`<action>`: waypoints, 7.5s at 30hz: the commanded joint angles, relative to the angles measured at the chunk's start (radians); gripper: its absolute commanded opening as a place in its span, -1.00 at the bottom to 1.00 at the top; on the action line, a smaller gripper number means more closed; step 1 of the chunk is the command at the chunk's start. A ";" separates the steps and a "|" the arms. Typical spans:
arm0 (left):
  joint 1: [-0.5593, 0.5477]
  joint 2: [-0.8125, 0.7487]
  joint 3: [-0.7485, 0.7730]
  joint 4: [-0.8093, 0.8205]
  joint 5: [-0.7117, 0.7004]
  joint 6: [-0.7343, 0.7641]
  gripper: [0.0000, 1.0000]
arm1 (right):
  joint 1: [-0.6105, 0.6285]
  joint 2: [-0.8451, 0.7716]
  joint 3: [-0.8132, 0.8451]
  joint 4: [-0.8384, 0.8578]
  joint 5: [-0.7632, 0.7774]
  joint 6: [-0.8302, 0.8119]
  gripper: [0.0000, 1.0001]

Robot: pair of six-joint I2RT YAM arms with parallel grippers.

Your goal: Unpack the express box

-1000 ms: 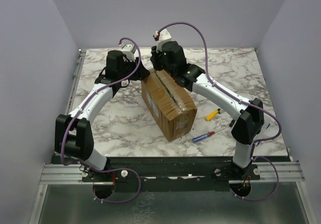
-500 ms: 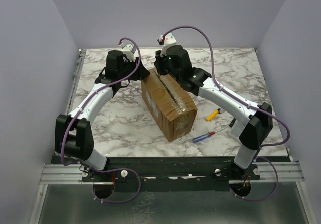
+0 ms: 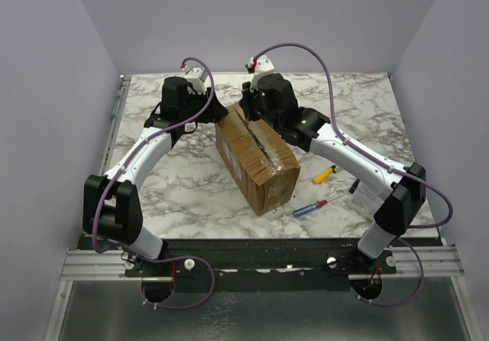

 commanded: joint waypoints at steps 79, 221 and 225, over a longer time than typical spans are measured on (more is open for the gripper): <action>-0.007 0.098 0.032 -0.134 0.026 -0.011 -0.22 | 0.082 -0.311 -0.270 -0.123 0.034 0.028 -0.99; 0.005 -0.103 0.190 -0.074 0.182 -0.177 0.69 | 0.080 -0.739 -0.677 -0.341 0.297 0.376 -0.99; 0.005 -0.089 0.191 -0.133 0.126 -0.152 0.70 | 0.080 -0.721 -0.680 -0.323 0.294 0.367 -0.99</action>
